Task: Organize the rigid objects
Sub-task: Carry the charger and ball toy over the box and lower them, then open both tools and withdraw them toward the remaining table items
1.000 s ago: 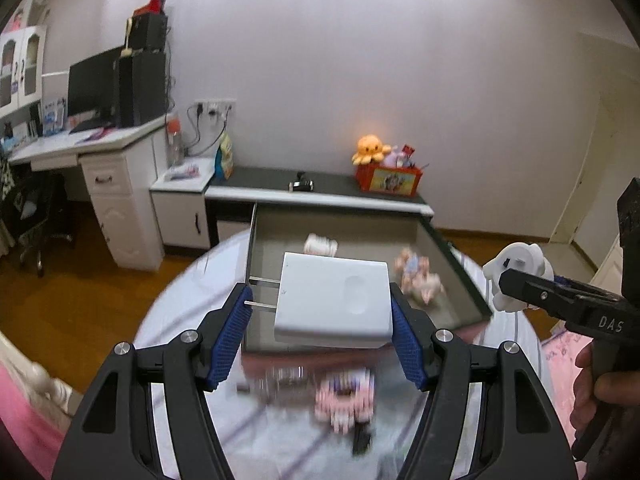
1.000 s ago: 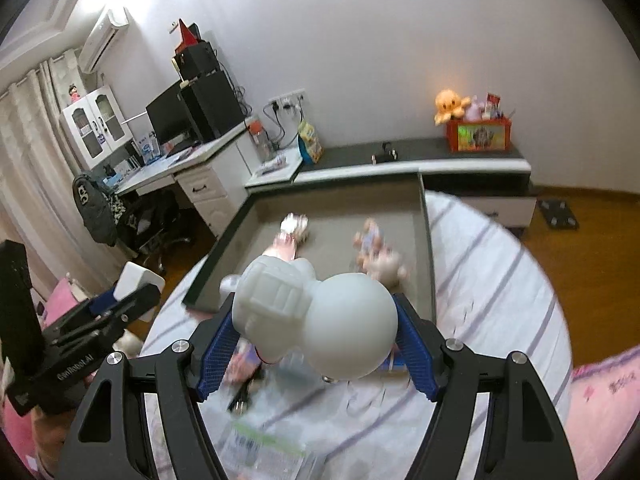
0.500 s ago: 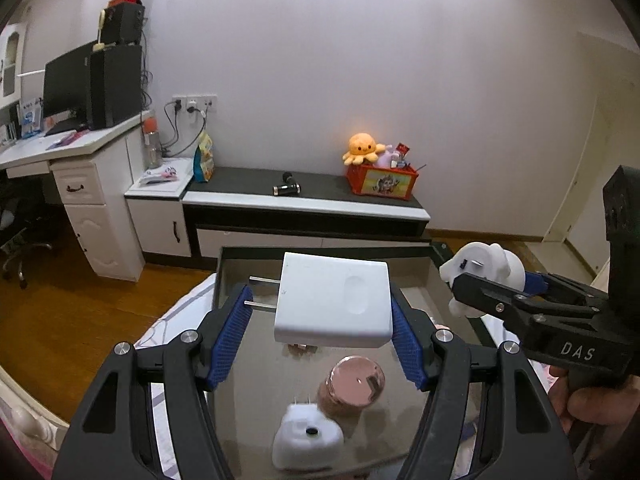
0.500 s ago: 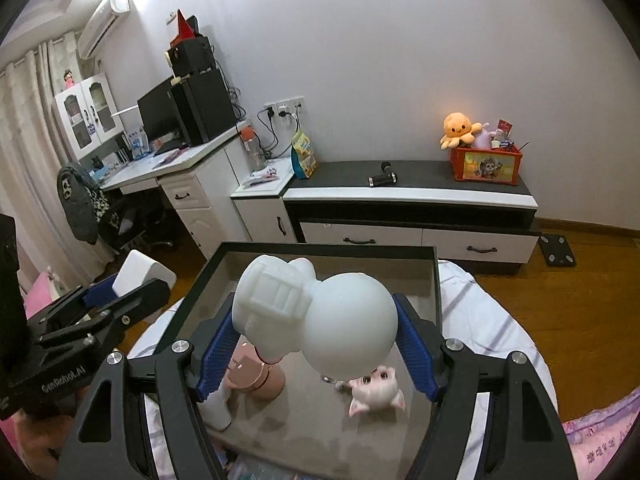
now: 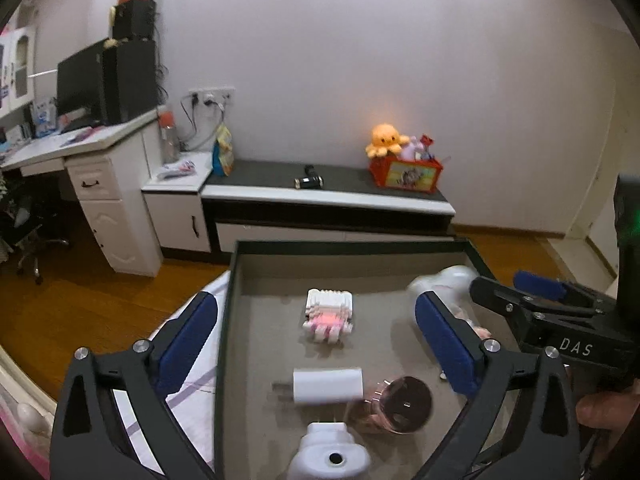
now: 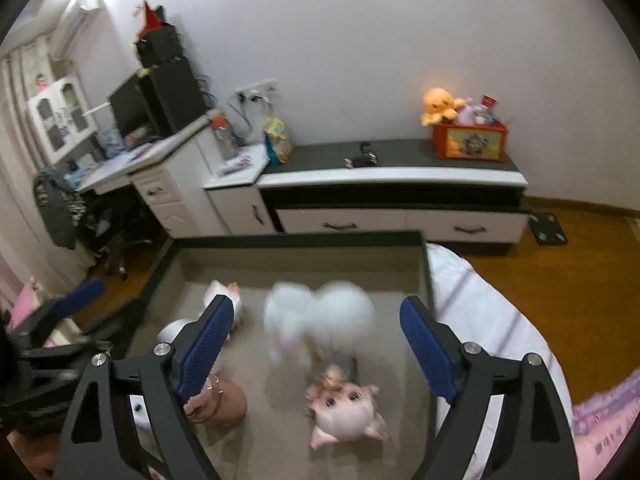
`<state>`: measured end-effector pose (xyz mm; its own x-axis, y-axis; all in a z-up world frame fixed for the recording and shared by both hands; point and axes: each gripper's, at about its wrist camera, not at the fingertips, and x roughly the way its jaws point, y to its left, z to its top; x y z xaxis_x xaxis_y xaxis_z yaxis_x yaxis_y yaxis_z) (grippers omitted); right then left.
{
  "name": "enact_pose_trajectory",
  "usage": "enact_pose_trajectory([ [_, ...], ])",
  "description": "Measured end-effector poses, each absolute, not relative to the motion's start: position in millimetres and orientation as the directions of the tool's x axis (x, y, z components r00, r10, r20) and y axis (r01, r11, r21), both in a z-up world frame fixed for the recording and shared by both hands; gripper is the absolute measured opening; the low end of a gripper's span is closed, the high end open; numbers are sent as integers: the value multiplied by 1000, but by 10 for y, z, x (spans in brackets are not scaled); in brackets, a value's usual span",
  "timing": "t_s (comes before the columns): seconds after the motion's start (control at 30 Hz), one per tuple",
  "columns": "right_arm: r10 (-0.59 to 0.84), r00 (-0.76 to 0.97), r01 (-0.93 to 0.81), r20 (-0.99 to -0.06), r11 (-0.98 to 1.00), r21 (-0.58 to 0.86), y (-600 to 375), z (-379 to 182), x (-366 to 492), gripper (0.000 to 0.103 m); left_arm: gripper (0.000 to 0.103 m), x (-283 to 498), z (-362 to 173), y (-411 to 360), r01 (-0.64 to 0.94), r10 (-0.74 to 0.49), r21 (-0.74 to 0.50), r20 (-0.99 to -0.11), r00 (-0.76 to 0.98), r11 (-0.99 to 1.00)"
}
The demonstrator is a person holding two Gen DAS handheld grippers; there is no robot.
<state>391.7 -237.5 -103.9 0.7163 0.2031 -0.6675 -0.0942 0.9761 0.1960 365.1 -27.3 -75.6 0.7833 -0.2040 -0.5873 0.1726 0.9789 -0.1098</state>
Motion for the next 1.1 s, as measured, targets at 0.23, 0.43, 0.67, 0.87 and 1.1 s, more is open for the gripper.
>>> enact_pose_trajectory([
  [0.23,194,748,-65,-635,973,221,-2489,-872,3578,103,103,3261,-596,-95,153,-193,-118,-548,814,981],
  [0.43,195,764,-57,-615,970,237,-2520,-712,3243,103,103,2841,-436,-4,147,-190,-123,-527,829,981],
  [0.67,200,784,-64,-588,968,244,-2480,-529,2758,103,103,2310,-241,105,136,-179,-123,-494,851,983],
  [0.87,207,794,-76,-571,967,244,-2435,-449,2372,103,103,1914,-197,171,118,-165,-126,-490,856,985],
  [1.1,215,804,-91,-555,966,242,-2396,-404,1954,103,103,1508,-230,150,107,-153,-122,-492,857,987],
])
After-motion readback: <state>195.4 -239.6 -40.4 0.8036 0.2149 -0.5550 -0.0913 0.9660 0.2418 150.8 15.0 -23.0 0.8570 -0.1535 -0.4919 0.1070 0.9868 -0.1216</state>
